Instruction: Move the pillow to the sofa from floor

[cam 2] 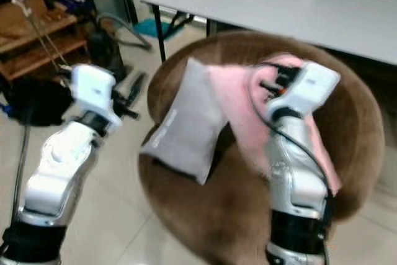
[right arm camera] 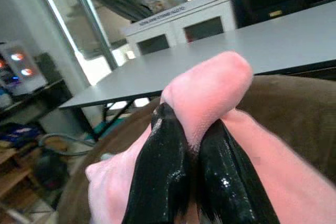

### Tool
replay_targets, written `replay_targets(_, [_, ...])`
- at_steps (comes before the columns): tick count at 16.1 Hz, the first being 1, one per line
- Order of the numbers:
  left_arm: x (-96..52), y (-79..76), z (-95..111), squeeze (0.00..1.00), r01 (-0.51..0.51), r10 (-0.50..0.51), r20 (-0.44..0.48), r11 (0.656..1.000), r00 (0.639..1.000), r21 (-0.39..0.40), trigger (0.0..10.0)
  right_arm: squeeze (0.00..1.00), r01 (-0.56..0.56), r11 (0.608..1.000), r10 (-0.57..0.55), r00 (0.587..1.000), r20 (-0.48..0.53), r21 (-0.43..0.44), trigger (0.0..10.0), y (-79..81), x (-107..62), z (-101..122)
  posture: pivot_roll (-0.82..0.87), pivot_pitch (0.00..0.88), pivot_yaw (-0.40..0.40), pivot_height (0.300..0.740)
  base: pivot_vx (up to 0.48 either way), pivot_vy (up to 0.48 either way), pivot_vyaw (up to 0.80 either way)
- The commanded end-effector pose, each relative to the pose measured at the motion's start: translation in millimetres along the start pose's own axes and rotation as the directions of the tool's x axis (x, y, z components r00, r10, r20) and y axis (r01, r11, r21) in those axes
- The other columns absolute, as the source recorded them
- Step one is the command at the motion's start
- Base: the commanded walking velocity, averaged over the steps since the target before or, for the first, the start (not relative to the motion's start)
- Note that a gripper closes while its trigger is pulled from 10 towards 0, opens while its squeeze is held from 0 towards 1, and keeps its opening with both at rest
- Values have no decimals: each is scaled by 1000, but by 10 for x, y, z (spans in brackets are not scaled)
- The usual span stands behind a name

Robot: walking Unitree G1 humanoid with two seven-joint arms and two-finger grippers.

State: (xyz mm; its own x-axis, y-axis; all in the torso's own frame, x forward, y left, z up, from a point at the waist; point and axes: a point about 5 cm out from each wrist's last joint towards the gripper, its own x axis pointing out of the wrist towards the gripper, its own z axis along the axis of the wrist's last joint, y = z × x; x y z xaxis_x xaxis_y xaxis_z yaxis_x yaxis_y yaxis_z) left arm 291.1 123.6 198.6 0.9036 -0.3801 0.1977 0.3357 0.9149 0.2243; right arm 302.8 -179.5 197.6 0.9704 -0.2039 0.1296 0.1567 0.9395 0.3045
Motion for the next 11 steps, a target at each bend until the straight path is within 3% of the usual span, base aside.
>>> replay_targets(1, [-47,71,-30,0,1,-1,-30,1000,1000,22,10000,0,-73,997,73,997,27,7,10000,188,6,70,-21,0,33,740,0,0,0])
replay_targets(3, [-132,-45,-46,0,155,-156,-36,988,987,-13,10000,0,-76,997,76,997,22,-19,10000,174,26,99,-23,12,32,740,0,0,0])
replay_targets(5, [-173,-95,-56,0,216,-218,-52,976,975,-37,10000,0,-91,995,90,996,-14,-42,10000,179,39,73,-23,20,33,740,0,0,0])
replay_targets(8, [-314,-223,-130,0,358,-364,-117,931,924,-70,10000,0,-85,988,64,986,-152,-130,10000,204,137,-179,-16,48,26,740,0,0,0])
replay_targets(11, [-428,-297,-118,0,405,-415,-144,909,898,-94,10000,0,-51,982,11,977,-214,-180,10000,199,318,-371,-4,86,13,740,0,0,0])
